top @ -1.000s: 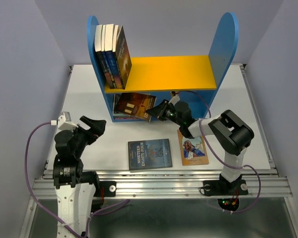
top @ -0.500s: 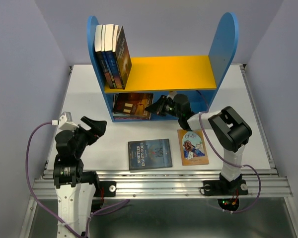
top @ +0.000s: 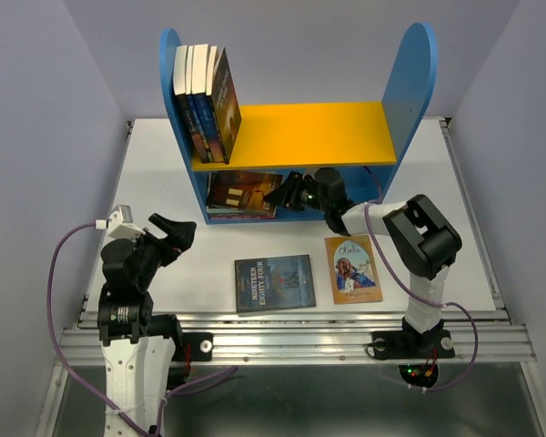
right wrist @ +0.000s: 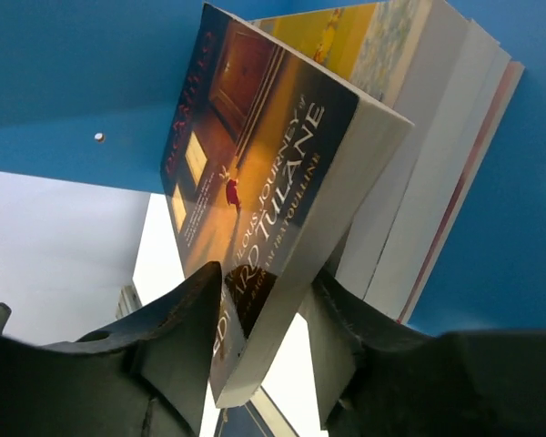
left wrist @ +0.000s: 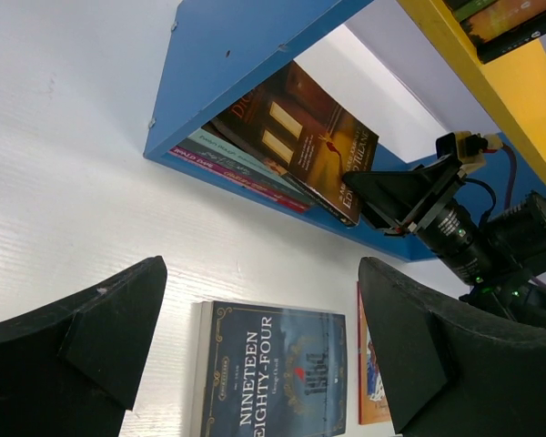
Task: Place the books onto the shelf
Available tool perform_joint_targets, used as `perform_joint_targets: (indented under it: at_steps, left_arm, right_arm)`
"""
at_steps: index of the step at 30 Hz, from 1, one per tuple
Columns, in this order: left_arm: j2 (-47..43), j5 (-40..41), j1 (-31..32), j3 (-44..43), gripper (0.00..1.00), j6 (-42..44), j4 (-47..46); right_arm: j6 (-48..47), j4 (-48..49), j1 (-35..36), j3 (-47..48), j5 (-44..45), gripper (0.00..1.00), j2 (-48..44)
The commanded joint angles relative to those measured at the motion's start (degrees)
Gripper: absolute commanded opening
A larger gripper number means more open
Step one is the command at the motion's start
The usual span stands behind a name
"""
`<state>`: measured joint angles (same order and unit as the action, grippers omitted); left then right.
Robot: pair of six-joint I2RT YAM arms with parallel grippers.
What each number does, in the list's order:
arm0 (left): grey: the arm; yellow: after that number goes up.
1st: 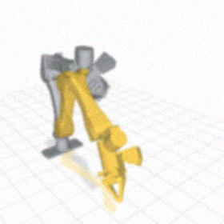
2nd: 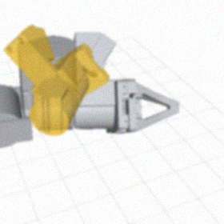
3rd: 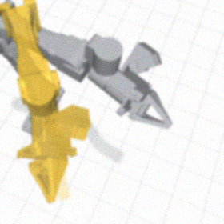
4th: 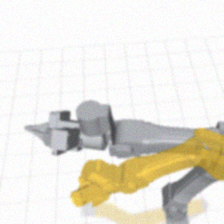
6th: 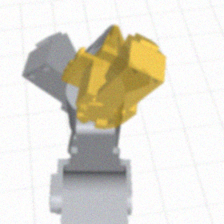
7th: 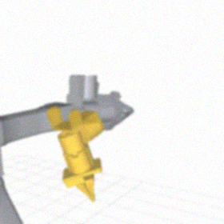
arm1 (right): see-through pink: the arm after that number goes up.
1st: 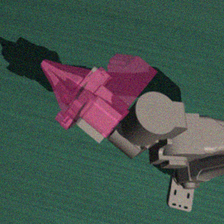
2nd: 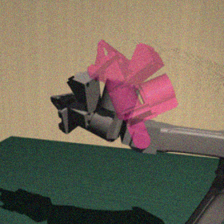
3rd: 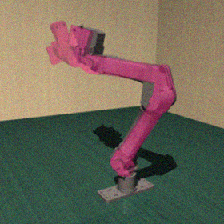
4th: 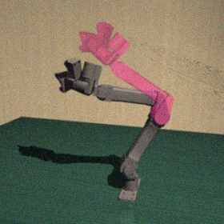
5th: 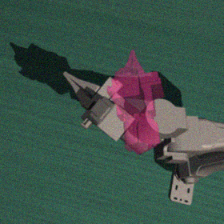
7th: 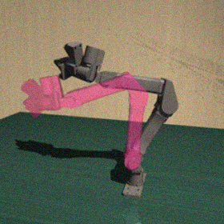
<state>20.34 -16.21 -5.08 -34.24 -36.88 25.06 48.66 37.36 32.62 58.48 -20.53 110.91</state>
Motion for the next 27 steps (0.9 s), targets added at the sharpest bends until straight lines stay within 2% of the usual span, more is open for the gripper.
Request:
perform_joint_targets:
  at_steps: [1, 4, 12, 15, 16, 22, 27]
  left_arm:
    - [-0.5, -1.1, -0.1, 0.8, 0.99, 1.5, -3.3]
    - [-0.5, -1.2, 0.0, 0.9, 0.99, 1.5, -3.5]
    - [-0.6, -1.5, 0.0, 1.0, 0.99, 1.5, -3.4]
    - [-0.7, -1.5, 0.0, 1.0, 0.99, 1.6, -3.5]
    - [-0.6, -1.6, 0.0, 1.1, 0.99, 1.6, -3.6]
    - [-0.4, -1.8, 0.0, 1.3, 0.99, 1.6, -3.7]
    - [-0.5, -2.0, 0.0, 1.5, 0.99, 1.6, -3.8]
  right_arm:
    - [-2.3, -2.6, -0.1, 0.1, 4.9, 0.51, -2.7]
    - [-2.6, -3.3, -0.1, -1.9, 7.3, 0.54, -4.9]
    - [-2.0, -5.0, -0.1, -5.0, 8.0, 0.55, -8.1]
    - [-1.6, -3.7, -0.1, -5.7, 7.5, 0.46, -8.1]
    - [-1.6, -2.7, -0.1, -5.7, 6.7, 0.4, -7.9]
    - [0.0, 1.6, -0.1, -5.8, 5.6, 0.3, -7.1]
    - [0.5, 2.4, -0.1, -4.3, 5.0, 0.27, -5.9]
